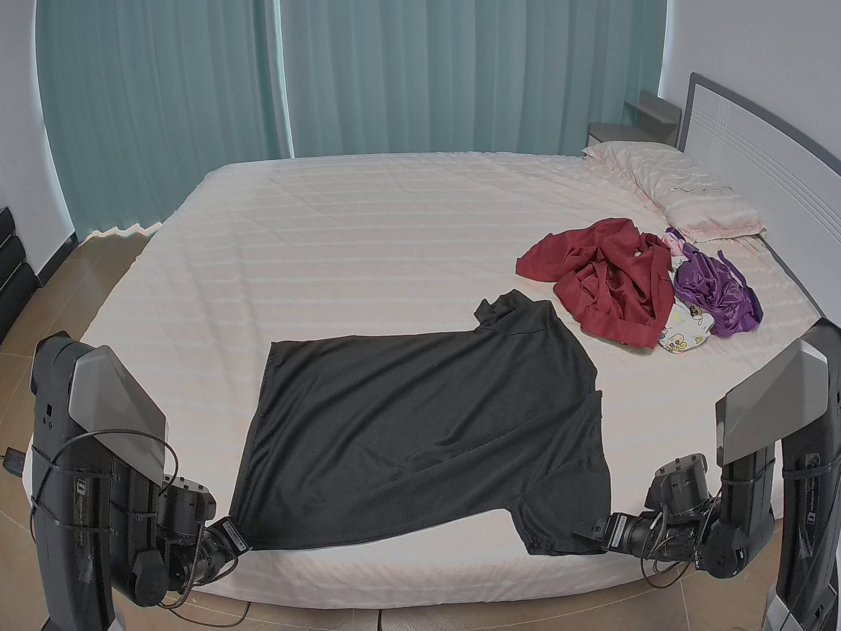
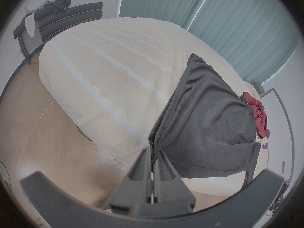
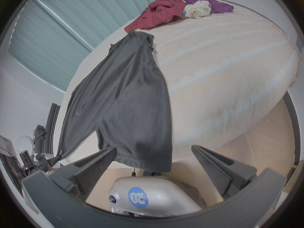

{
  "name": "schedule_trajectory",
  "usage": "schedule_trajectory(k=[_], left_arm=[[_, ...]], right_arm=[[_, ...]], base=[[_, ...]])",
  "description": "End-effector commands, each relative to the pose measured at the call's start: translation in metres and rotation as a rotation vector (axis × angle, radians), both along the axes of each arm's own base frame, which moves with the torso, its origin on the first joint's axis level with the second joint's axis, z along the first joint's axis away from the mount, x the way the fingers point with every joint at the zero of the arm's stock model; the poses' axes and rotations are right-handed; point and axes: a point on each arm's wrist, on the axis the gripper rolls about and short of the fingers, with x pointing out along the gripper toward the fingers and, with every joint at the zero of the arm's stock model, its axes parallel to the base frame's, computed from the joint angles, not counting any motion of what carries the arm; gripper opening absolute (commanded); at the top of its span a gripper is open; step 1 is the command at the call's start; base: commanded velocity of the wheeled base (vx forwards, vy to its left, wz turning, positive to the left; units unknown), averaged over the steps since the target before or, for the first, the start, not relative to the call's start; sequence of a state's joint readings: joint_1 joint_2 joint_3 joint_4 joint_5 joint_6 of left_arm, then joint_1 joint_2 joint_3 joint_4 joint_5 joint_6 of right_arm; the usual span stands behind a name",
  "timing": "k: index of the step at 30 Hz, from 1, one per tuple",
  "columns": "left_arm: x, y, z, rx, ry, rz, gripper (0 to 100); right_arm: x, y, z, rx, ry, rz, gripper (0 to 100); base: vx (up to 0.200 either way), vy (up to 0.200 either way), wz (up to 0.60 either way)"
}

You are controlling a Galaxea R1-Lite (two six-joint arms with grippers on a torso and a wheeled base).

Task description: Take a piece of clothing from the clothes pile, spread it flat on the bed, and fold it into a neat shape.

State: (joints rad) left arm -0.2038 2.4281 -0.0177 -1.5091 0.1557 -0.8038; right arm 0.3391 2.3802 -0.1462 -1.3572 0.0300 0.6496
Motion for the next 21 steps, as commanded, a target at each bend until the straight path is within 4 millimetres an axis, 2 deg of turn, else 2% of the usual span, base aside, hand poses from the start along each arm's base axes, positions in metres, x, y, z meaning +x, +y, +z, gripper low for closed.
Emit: schedule_trajectory(k=[1,11,12,21], left_arm=[[-0.0041,0.0008,0.0,0.004,0.017,0.0,0],[-0.0041,0.0008,0.0,0.004,0.017,0.0,0],[-0.0041,0.0008,0.0,0.004,0.017,0.0,0],[-0.0039,0.0008,0.0006,0.003,0.014,0.001,0]], right_arm=[[-0.0025,0.0044,-0.0064,0.01,0.03,-0.004,100],[-0.002,0.006,-0.0074,0.015,0.03,-0.009,100],[-0.0017,0.0073,-0.0077,0.014,0.029,-0.005,0],[-0.0045,0.0068,-0.0089,-0.019,0.03,-0.02,0]], base=[[0.0,0.0,0.0],[0.0,0.0,0.0],[0.0,0.0,0.0],[0.0,0.0,0.0]])
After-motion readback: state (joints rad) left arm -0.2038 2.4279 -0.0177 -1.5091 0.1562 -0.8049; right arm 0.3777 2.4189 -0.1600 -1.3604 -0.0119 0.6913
